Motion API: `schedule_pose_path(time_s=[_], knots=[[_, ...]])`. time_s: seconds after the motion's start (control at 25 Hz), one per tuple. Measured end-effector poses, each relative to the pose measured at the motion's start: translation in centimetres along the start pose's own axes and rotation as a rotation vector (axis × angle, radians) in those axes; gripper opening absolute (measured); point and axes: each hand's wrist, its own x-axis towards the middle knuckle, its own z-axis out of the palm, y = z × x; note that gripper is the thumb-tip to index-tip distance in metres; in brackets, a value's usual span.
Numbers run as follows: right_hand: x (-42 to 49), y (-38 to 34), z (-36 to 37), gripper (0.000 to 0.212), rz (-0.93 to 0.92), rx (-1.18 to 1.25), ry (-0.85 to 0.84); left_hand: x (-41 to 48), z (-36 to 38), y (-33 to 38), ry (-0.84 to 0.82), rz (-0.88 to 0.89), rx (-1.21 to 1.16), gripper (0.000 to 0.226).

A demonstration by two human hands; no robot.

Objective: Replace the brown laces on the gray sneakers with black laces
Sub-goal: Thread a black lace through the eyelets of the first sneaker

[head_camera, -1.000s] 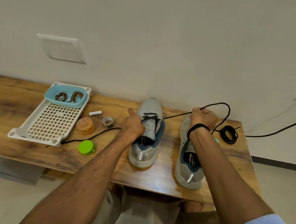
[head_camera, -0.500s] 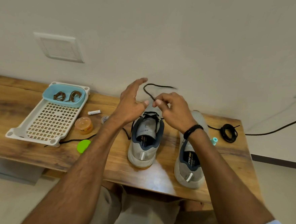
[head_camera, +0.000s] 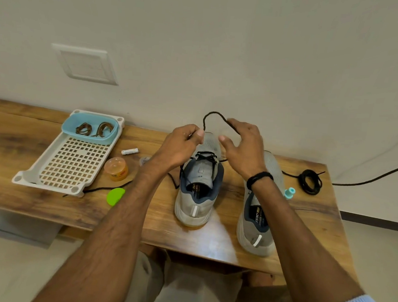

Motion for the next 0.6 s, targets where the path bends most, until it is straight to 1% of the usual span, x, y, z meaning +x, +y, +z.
schedule_pose_path(time_s=[0.08, 0.16, 0.2, 0.32, 0.4, 0.52, 0.6], knots=[[0.0, -1.1, 0.6, 0.053, -0.149, 0.020, -0.064, -0.2, 0.2, 0.2, -0.057, 0.045, 0.012, 0.030], [0.0, -1.5, 0.6, 0.053, -0.206, -0.034, -0.108, -0.4, -0.1, 0.4, -0.078, 0.055, -0.017, 0.030], [-0.1, -1.5, 0.6, 0.048, -0.209, -0.044, -0.115, -0.5, -0.1, 0.4, -0.085, 0.041, -0.033, 0.030], [-0.5, -1.6, 0.5, 0.018, -0.193, -0.036, -0.069, -0.7, -0.2, 1.0, -0.095, -0.004, -0.057, 0.036], [-0.5, -1.7, 0.2, 0.012, -0.122, -0.112, -0.002, -0.8, -0.2, 1.3, -0.084, -0.050, -0.065, 0.038], [-0.3, -1.2, -0.9, 0.015, 0.116, -0.229, 0.155, -0.6, -0.5, 1.0, -0.024, -0.088, -0.017, 0.033], [-0.5, -1.2, -1.1, 0.016, 0.238, -0.260, 0.185, -0.5, -0.4, 0.6, -0.033, -0.105, 0.041, 0.032]])
